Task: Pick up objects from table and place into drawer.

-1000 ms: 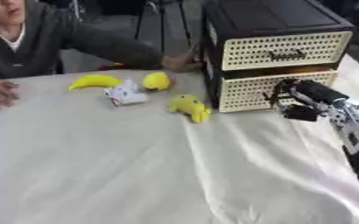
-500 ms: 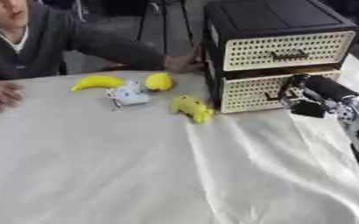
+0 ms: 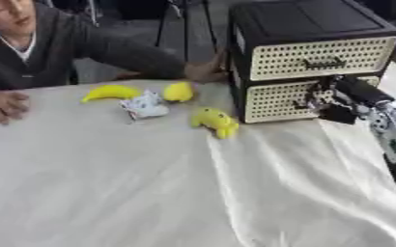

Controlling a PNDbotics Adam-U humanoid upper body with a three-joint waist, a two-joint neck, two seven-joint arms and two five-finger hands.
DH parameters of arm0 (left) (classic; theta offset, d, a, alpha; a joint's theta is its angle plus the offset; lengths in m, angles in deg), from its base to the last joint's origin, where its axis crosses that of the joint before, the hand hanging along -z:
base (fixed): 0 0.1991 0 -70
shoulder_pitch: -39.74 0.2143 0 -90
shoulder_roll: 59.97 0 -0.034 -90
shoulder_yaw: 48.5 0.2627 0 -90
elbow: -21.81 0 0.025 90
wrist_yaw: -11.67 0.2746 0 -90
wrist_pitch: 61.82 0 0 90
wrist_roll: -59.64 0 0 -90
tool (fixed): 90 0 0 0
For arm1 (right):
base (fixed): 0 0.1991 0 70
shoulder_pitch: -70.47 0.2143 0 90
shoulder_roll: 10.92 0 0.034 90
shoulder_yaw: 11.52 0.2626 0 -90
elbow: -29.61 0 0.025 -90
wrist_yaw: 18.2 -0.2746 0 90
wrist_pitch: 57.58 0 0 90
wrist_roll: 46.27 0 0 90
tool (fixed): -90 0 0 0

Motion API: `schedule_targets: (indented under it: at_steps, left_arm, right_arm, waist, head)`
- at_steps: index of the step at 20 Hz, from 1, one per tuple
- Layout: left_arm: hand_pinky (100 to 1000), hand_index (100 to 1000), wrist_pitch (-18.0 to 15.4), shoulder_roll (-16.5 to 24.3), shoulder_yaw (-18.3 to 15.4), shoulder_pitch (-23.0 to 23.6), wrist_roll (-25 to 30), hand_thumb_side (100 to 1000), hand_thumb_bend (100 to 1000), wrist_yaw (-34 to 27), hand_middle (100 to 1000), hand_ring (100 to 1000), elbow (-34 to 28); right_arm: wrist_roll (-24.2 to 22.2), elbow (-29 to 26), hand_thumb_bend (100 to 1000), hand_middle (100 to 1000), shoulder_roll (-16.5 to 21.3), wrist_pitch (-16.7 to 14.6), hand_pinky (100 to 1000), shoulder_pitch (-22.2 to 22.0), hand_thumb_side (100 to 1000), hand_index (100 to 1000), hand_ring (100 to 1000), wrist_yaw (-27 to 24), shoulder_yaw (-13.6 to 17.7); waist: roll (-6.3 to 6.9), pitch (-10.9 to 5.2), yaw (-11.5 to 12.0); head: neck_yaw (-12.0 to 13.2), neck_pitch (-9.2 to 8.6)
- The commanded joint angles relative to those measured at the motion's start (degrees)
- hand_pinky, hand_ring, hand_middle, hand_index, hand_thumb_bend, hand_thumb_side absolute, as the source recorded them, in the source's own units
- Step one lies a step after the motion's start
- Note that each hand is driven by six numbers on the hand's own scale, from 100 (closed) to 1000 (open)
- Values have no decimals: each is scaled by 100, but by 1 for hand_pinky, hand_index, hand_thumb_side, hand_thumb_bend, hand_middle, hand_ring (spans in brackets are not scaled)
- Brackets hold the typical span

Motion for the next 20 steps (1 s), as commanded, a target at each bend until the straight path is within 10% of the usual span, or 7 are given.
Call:
schedule_targets:
  at_steps: [1, 20]
  left_arm:
    - [623, 728, -17, 105, -16, -85, 14, 813, 539, -35, 584, 490, -104]
    - [625, 726, -1, 105, -54, 36, 40, 821, 534, 3, 578, 486, -39]
  right_arm:
    - [-41, -52, 100, 821, 10, -17, 611, 161, 1000, 784, 805, -59, 18]
    - [124, -926, 100, 762, 131, -265, 573, -406, 870, 722, 740, -794, -2]
  waist:
    - [-9, -45, 30]
    - [-134, -107, 22]
  head:
    - [-28, -56]
    - [12, -41]
